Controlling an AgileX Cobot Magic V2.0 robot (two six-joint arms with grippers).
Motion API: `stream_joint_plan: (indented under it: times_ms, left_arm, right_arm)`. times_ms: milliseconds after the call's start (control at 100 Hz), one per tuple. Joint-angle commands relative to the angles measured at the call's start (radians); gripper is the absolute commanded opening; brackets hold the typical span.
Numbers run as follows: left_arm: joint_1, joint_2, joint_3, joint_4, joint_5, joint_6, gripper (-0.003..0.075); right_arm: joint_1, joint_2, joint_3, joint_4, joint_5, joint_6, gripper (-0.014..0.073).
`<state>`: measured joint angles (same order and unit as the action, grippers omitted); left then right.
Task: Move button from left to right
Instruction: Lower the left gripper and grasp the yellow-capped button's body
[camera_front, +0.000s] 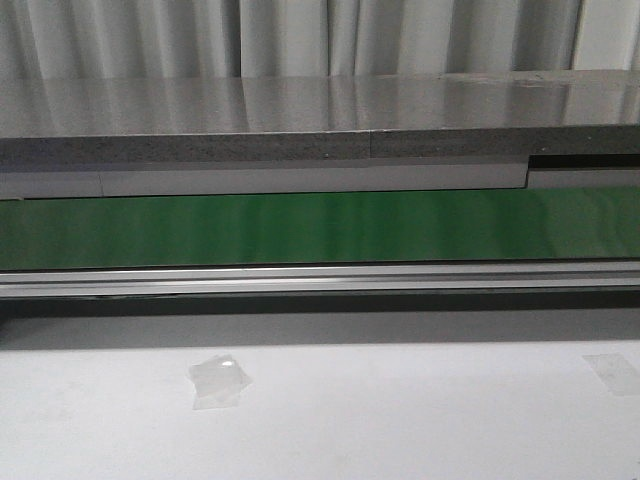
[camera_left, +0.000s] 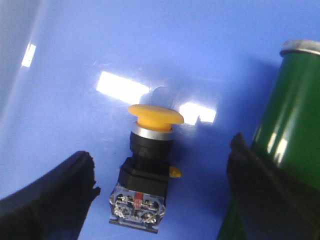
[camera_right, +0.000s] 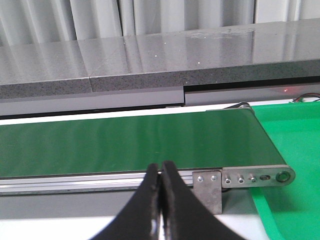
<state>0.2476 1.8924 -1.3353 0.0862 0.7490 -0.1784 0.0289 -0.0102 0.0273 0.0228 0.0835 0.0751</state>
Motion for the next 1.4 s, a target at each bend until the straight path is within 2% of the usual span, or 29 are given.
stream_joint_plan:
  times_ms: [0,970,1070,1140,1310,1390]
  left_arm:
    - [0.001,-0.035,-0.029,-0.006,-0.027,-0.005,0.0533]
    - [0.024,0.084,-0.029,-0.023,-0.045,-0.006,0.0524]
    - [0.032,0.086,-0.029,-0.023,-0.038,-0.002,0.0465]
    - [0.031,0.086,-0.029,-0.020,-0.038,0.005,0.0390]
    - [0.031,0.086,-0.029,-0.021,-0.037,0.026,0.0123]
    - [0.031,0.086,-0.029,-0.021,-0.037,0.028,0.0025]
  right_arm:
    - [0.002,-0.014,-0.015,-0.009,-0.084,0.002,-0.0067]
    - [0.002,-0.014,-0.015,-0.009,-0.084,0.002,-0.0067]
    - [0.002,-0.014,-0.015,-0.009,-0.084,0.002,-0.0067]
    - [0.002,-0.014,-0.015,-0.009,-0.084,0.002,-0.0067]
    - [0.002,-0.014,-0.015,-0.009,-0.084,0.002,-0.0067]
    - [0.002,-0.014,-0.015,-0.009,-0.084,0.002,-0.0067]
